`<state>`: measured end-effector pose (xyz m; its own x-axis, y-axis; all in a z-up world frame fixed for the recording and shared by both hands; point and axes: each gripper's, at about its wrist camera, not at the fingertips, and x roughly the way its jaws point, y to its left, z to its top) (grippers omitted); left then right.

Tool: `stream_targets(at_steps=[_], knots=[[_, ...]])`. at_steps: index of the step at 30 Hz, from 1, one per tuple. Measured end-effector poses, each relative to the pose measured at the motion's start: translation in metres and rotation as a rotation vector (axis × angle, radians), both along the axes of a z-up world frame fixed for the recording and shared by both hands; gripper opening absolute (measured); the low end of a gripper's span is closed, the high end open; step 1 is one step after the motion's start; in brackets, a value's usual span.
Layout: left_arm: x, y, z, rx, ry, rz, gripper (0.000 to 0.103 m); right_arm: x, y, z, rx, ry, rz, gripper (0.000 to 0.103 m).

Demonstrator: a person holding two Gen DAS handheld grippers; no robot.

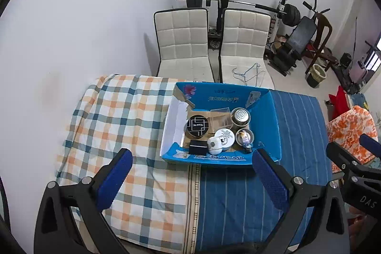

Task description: Organize rigid objects

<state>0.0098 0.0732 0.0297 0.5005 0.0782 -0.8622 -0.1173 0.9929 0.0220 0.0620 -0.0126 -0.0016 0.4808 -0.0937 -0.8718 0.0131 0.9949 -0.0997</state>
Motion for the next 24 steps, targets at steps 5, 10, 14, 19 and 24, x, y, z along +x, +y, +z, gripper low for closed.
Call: stream_targets(at_steps=[5,10,14,19,24], knots=[[0.0013,0.0004,-0.0018,0.008,0.000,0.001,0.103,-0.0010,0.0011,-0.0040,-0.011,0.003,0.002,0.103],[0.0015,0.0016,-0.0048,0.011,0.004,0.000,0.103,-0.0010,0.0017,-0.0048,-0.010,0.004,-0.002,0.103],[0.0014,0.0011,-0.0051,0.012,0.001,-0.004,0.103,-0.0017,0.0012,-0.0051,-0.013,0.004,0.002,0.103],[0.0014,-0.0016,-0.0041,0.005,-0.014,-0.021,0.103,-0.0028,-0.0013,-0.0071,-0.015,0.001,-0.005,0.103],[0.0017,-0.0033,-0.0042,0.008,-0.005,-0.022,0.103,-0.0065,-0.0064,-0.0045,-0.015,-0.001,-0.011,0.103]])
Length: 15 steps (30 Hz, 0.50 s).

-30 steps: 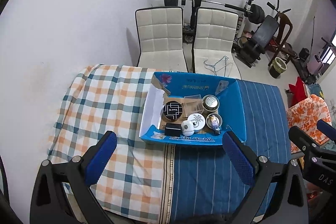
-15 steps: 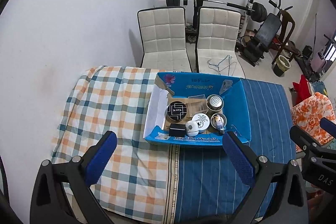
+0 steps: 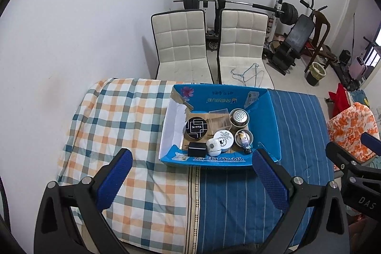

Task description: Organize rigid objects

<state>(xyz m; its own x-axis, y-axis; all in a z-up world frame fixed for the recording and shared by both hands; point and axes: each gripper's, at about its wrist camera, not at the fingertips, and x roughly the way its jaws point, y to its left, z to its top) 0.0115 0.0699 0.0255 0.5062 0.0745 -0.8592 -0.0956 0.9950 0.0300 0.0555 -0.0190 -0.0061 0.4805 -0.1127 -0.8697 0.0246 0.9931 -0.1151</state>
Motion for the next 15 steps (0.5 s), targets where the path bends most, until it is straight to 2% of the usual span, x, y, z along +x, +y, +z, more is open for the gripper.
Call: stream_targets(at_steps=[15], knots=[[0.016,-0.007,-0.019,0.020,0.034,-0.010,0.103,0.011,-0.008,-0.016,-0.010,0.015,-0.031,0.103]])
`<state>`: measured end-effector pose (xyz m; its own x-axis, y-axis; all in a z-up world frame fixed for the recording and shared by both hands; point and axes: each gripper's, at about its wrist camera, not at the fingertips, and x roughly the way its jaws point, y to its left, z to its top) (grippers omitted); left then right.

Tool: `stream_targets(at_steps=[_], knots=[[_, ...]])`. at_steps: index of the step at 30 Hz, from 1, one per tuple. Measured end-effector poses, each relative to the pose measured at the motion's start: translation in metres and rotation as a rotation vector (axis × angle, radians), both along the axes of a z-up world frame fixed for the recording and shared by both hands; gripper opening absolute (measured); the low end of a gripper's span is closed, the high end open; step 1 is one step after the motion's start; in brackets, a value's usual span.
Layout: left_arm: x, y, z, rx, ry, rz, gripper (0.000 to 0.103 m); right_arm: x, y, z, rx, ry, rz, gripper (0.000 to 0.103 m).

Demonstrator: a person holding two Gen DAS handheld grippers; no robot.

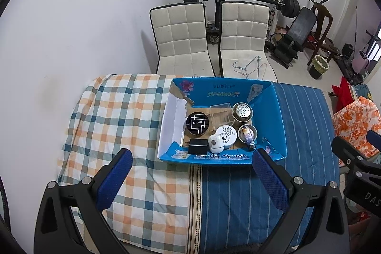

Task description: Organize rigid objects

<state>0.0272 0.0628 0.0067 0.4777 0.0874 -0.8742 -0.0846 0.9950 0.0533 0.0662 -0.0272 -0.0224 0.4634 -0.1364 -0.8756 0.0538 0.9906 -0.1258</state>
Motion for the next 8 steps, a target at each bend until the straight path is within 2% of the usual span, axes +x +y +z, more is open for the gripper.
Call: stream_targets(at_steps=[8], knots=[[0.0049,0.0014,-0.0008,-0.007,-0.025,-0.003,0.103,0.0019,-0.0007,-0.0014,-0.002,0.002,-0.002,0.103]])
